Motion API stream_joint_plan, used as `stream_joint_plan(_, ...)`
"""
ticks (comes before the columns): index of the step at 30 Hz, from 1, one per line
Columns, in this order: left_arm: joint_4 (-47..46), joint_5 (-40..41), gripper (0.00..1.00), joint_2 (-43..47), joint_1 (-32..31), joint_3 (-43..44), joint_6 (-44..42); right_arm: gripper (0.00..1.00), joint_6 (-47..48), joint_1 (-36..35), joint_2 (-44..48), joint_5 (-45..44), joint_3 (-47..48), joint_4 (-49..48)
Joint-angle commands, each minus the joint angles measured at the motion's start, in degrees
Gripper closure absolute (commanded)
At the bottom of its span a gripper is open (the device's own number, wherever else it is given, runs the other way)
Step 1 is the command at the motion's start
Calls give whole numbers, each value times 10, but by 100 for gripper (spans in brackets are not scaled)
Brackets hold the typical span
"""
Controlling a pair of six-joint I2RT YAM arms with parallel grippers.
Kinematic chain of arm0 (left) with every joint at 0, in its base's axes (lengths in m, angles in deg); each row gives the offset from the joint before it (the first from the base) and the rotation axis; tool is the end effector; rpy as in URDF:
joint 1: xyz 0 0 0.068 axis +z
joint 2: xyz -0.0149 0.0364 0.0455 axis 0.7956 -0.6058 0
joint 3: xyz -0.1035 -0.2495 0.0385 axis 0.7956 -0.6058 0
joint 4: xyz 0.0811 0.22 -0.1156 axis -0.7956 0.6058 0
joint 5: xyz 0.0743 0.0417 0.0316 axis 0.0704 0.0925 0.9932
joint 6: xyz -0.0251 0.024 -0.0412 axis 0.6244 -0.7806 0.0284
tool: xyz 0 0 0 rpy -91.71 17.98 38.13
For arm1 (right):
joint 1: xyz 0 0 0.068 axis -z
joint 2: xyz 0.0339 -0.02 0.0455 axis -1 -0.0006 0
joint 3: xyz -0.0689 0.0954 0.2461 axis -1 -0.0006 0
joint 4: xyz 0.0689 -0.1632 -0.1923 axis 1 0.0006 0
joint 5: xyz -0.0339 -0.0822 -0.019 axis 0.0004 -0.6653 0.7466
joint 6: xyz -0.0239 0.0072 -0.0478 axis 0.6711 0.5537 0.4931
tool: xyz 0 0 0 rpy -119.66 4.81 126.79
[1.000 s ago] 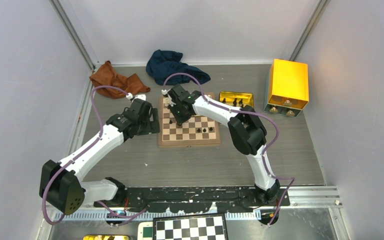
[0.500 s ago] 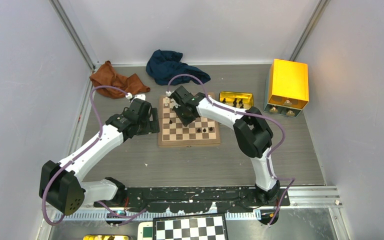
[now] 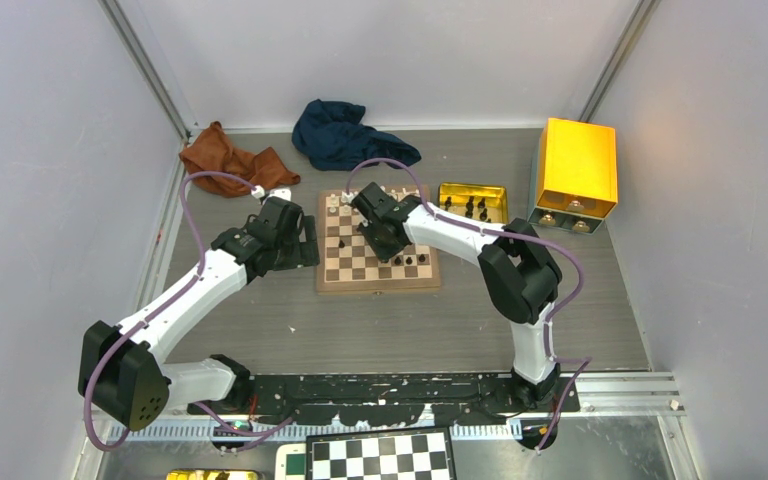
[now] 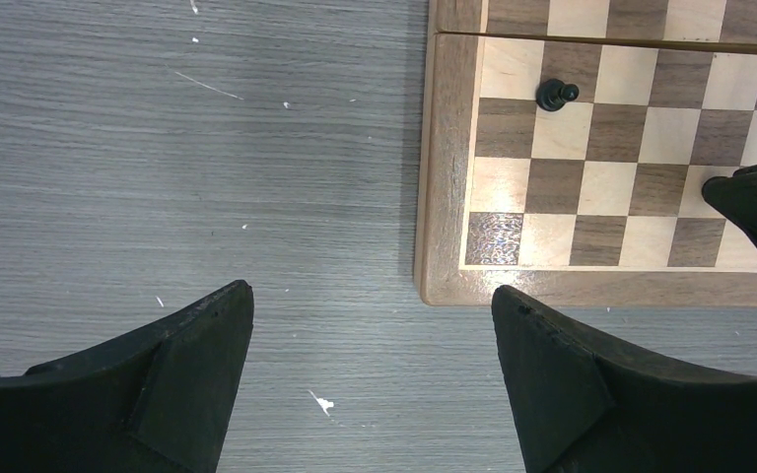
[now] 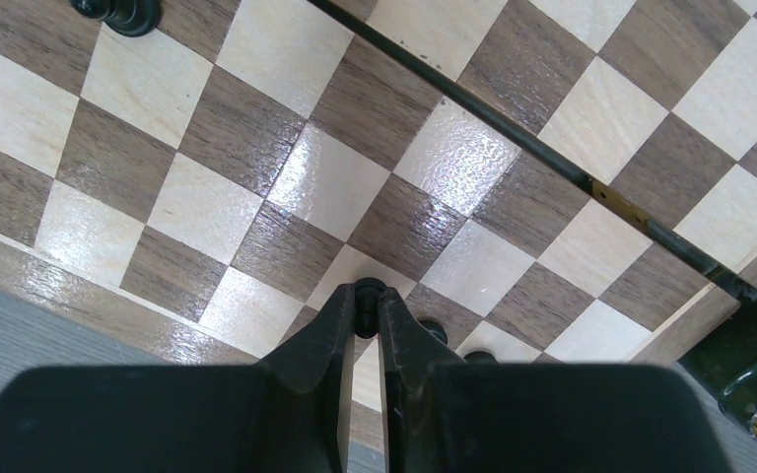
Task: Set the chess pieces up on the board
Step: Place the chess piece on the chessboard.
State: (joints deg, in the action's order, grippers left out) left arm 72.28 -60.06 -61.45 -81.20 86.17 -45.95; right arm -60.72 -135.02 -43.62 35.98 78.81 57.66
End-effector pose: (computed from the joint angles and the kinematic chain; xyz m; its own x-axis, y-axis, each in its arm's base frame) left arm 0.2192 -0.1079 0.2623 -0.7729 -0.1694 -0.6115 -0.1145 0.9851 -0.1282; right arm 0.2942 0.2893 0.1959 -0.7143 -0.5407 -0.4443 -0.5862 0.8091 -0.0422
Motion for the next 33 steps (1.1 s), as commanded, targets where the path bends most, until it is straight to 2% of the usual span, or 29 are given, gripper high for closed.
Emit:
stream_joint_plan(1,-20,-2,9,13,3,7,0,95,-9,-4,37,-3,-4,-25)
stream_joint_plan(7,-19,-2,9,13,3,5,1,93,-10,-4,35,1,-6,-27)
stream_joint_plan(10,-18,-2,9,13,3,5,1,87,-12,-4,37,3,-9,-29)
stream_joint_plan(14,-20,-3,9,12,3,5,1,73,-13,-4,40,2,-12,-29)
stream_joint_plan(18,-20,-4,9,11,3,4,2,66,-13,-4,44,2,-9,-27)
stream_joint_plan(27,-19,-2,9,16,3,4,3,63,-11,-5,45,7,22,-17)
stream_joint_plan(33,-15,3,9,21,3,4,2,63,-3,-7,14,20,79,-7)
